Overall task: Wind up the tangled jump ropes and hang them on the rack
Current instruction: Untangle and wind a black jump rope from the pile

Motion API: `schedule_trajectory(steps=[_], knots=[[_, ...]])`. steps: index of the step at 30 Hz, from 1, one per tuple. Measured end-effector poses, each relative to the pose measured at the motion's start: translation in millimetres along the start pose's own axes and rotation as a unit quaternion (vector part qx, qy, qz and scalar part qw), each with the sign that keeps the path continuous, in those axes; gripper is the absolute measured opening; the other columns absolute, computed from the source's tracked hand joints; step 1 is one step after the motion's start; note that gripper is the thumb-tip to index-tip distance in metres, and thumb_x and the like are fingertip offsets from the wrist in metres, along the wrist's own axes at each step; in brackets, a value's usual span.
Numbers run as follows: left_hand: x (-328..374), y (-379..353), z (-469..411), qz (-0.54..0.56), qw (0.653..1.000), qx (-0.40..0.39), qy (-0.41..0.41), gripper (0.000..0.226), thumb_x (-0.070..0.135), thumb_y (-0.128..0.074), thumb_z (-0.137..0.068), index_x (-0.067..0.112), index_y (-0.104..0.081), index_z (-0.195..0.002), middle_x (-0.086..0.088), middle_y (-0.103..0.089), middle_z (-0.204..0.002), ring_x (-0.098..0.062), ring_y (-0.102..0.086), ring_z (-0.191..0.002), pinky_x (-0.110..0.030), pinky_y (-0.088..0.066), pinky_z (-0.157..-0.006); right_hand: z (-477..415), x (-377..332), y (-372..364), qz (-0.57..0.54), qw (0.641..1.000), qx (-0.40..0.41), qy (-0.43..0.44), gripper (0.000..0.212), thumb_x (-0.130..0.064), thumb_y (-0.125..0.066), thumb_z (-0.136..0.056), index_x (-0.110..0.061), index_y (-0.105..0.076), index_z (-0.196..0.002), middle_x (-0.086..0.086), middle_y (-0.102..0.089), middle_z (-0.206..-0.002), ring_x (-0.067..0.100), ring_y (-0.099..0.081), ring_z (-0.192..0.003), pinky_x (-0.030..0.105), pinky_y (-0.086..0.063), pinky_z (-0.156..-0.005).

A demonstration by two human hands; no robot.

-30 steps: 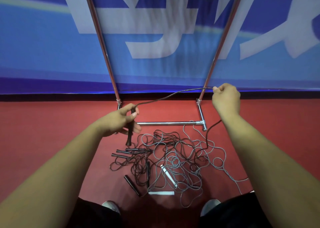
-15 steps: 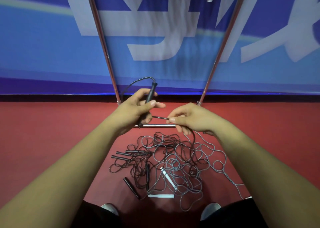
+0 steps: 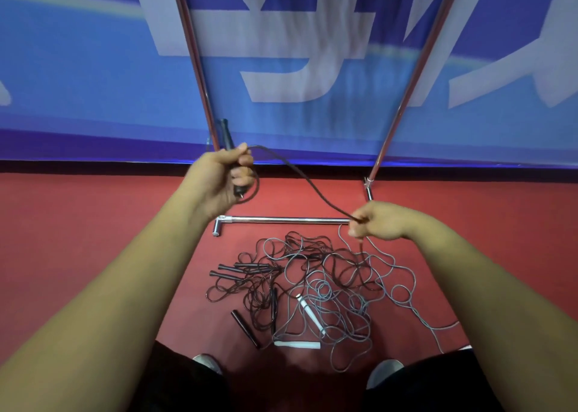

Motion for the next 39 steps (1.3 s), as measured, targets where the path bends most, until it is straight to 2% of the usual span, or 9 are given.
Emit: schedule_trajectory(steps=[4, 7, 11, 20, 25, 30, 32, 35, 39], knots=[[15.1, 37.0, -2.7, -0.183, 0.976, 0.107, -0.059, 0.017, 0.007, -0.051, -0.099, 0.013, -0.051, -0.084, -0.003, -0.052, -0.07, -0.008, -0.037, -0.047, -0.018, -0.029, -0.043, -2.0, 30.6, 5.7, -0.104, 0.992, 0.06, -0.035, 0.005, -0.007, -0.063, -0.095, -0.008, -0.068, -0.094, 0.003, -0.077, -0.085, 0.018, -0.067, -0.081, 0.027, -0.046, -0.077], [18.1, 55.5, 1.5, -0.438, 0.865, 0.233, -0.073, 0.006, 0.008, -0.057, -0.098, 0.013, -0.06, -0.101, -0.013, -0.066, -0.083, -0.009, -0.057, -0.044, -0.021, -0.033, -0.042, 2.5, 4.7, 21.3, -0.245, 0.959, 0.143, 0.017, 0.004, 0.0, -0.068, -0.09, 0.001, -0.064, -0.09, 0.013, -0.073, -0.071, 0.021, -0.066, -0.062, 0.024, -0.053, -0.06], [15.7, 28.5, 0.0, -0.52, 0.822, 0.195, -0.123, 0.019, 0.009, -0.057, -0.098, 0.007, -0.059, -0.117, -0.022, -0.065, -0.119, 0.001, -0.056, -0.039, -0.013, -0.034, -0.037, 8.3, -45.9, 14.5, -0.216, 0.967, 0.121, 0.058, 0.004, -0.002, -0.073, -0.085, -0.003, -0.071, -0.083, 0.009, -0.07, -0.065, 0.015, -0.062, -0.055, 0.026, -0.054, -0.061], [-24.9, -25.6, 14.6, -0.51, 0.858, -0.054, -0.036, 0.019, 0.031, -0.063, -0.096, 0.017, -0.069, -0.084, 0.006, -0.052, -0.055, -0.01, -0.032, -0.046, -0.023, -0.023, -0.044, 20.5, -92.4, 17.7, -0.232, 0.945, 0.181, 0.14, 0.012, -0.011, -0.073, -0.088, 0.0, -0.07, -0.086, 0.0, -0.068, -0.06, 0.01, -0.054, -0.051, 0.022, -0.046, -0.055], [-13.3, -20.8, 9.9, -0.287, 0.957, -0.022, -0.045, 0.023, 0.019, -0.057, -0.099, 0.013, -0.058, -0.077, 0.006, -0.036, -0.052, -0.007, -0.031, -0.051, -0.019, -0.012, -0.042, 12.6, -61.6, 14.2, -0.072, 0.984, 0.115, 0.119, 0.005, -0.018, -0.077, -0.085, -0.013, -0.075, -0.085, 0.0, -0.065, -0.068, 0.004, -0.052, -0.06, 0.017, -0.041, -0.061], [-3.0, -3.4, 5.3, -0.215, 0.975, 0.02, -0.054, 0.02, 0.019, -0.056, -0.099, 0.01, -0.056, -0.081, 0.007, -0.04, -0.053, -0.006, -0.041, -0.051, -0.015, -0.019, -0.036, 2.6, -17.1, 18.9, -0.052, 0.991, 0.115, 0.048, 0.013, -0.023, -0.075, -0.088, -0.015, -0.076, -0.077, -0.006, -0.071, -0.065, 0.003, -0.055, -0.062, 0.023, -0.043, -0.065], [3.9, 7.0, 4.6, -0.392, 0.911, 0.091, -0.089, 0.018, 0.023, -0.059, -0.1, 0.011, -0.062, -0.086, 0.006, -0.055, -0.06, -0.01, -0.054, -0.057, -0.02, -0.03, -0.043, 0.4, -14.0, 23.4, -0.068, 0.986, 0.143, 0.042, 0.014, -0.022, -0.077, -0.085, -0.015, -0.076, -0.073, 0.002, -0.072, -0.067, 0.011, -0.057, -0.065, 0.03, -0.045, -0.069], [19.8, 15.8, 5.4, -0.669, 0.705, 0.183, -0.148, 0.023, 0.028, -0.06, -0.099, 0.007, -0.067, -0.097, -0.007, -0.061, -0.08, -0.021, -0.056, -0.07, -0.031, -0.035, -0.059, 2.8, -27.3, 29.5, -0.078, 0.982, 0.165, 0.052, 0.015, -0.02, -0.082, -0.08, -0.018, -0.075, -0.066, -0.002, -0.069, -0.059, 0.006, -0.054, -0.056, 0.023, -0.046, -0.061], [12.0, 2.5, 9.9, -0.651, 0.725, 0.147, -0.17, 0.016, 0.024, -0.063, -0.097, 0.014, -0.07, -0.107, -0.006, -0.067, -0.099, -0.022, -0.06, -0.09, -0.029, -0.038, -0.073, 11.1, -61.4, 25.7, -0.059, 0.981, 0.158, 0.096, 0.017, -0.023, -0.083, -0.078, -0.008, -0.077, -0.071, -0.001, -0.067, -0.057, 0.002, -0.049, -0.049, 0.014, -0.039, -0.05]])
Point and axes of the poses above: each hand's wrist, its own z-axis away from the middle knuckle, its own y-axis out of the back of the hand, x = y × z, the point moved 6 cm from there along -z, towards the middle knuckle
